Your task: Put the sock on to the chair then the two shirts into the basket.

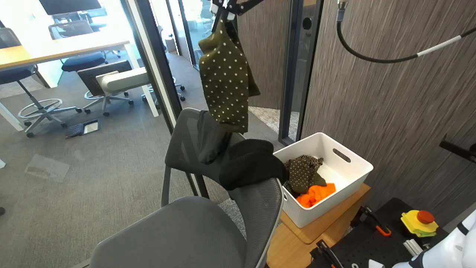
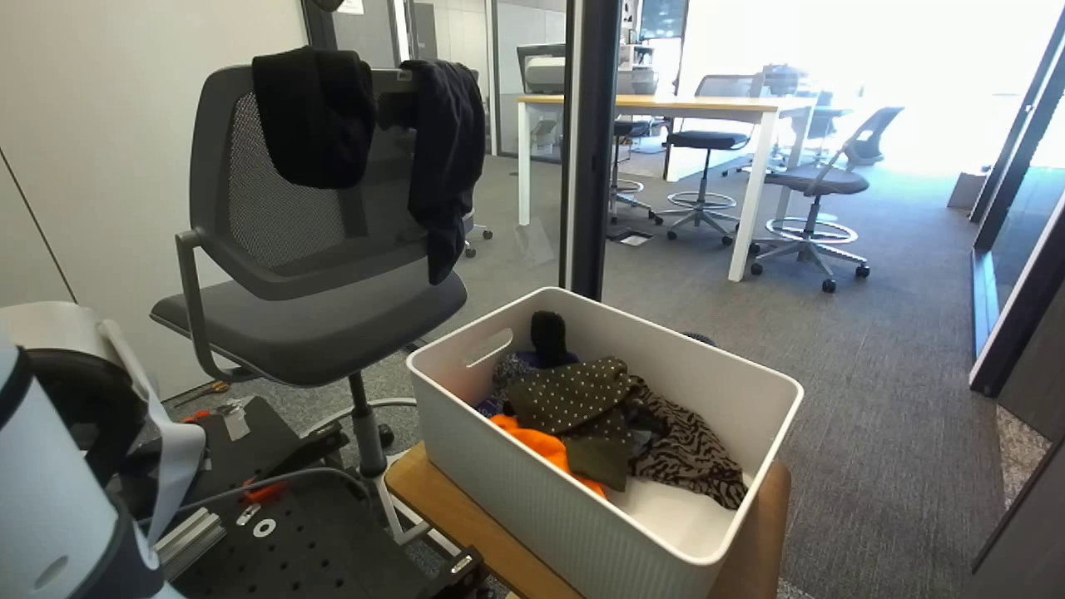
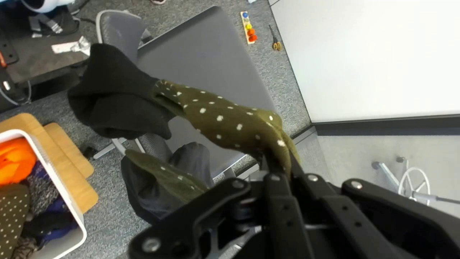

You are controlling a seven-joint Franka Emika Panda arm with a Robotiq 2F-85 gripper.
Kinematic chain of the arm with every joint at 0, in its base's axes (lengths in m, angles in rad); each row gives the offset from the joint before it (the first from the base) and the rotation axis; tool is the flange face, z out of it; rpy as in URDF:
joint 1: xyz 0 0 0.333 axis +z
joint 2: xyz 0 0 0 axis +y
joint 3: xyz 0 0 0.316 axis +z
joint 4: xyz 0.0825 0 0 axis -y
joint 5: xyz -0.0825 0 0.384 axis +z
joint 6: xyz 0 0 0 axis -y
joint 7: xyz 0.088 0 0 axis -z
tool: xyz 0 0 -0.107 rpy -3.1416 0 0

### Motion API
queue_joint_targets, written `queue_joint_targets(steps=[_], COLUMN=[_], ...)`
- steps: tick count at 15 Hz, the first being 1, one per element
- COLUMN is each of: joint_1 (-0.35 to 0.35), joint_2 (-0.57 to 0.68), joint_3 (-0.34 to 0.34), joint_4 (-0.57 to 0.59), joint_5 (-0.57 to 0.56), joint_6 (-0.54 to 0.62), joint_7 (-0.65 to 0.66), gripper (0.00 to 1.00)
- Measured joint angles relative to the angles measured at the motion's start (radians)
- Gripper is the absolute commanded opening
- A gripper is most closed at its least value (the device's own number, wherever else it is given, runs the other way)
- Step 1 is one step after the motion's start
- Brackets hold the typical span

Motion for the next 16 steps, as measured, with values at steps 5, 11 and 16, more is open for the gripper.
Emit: queue_joint_targets(steps=[5, 11, 16], joint_1=[0.001, 0.007, 0.007], joint_2=[-0.006, -0.025, -0.103], joint_3=[-0.002, -0.003, -0.007], joint_4=[-0.067, -0.244, -0.428], joint_5=[0.056, 0.047, 0.02], joint_6=[0.14, 0.318, 0.399], joint_7=[0.12, 0.14, 0.138], gripper=[0.05, 0.05, 0.06])
